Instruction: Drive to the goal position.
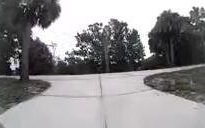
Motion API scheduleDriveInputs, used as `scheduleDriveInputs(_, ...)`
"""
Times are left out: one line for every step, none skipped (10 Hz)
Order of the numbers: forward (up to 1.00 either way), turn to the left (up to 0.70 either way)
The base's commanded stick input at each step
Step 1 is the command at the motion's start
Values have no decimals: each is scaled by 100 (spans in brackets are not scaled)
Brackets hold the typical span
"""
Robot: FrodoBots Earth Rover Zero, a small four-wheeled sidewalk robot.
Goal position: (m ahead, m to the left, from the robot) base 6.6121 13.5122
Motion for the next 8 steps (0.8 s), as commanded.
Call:
scheduleDriveInputs(70,28)
scheduleDriveInputs(70,1)
scheduleDriveInputs(70,0)
scheduleDriveInputs(70,0)
scheduleDriveInputs(70,0)
scheduleDriveInputs(70,0)
scheduleDriveInputs(70,0)
scheduleDriveInputs(70,0)
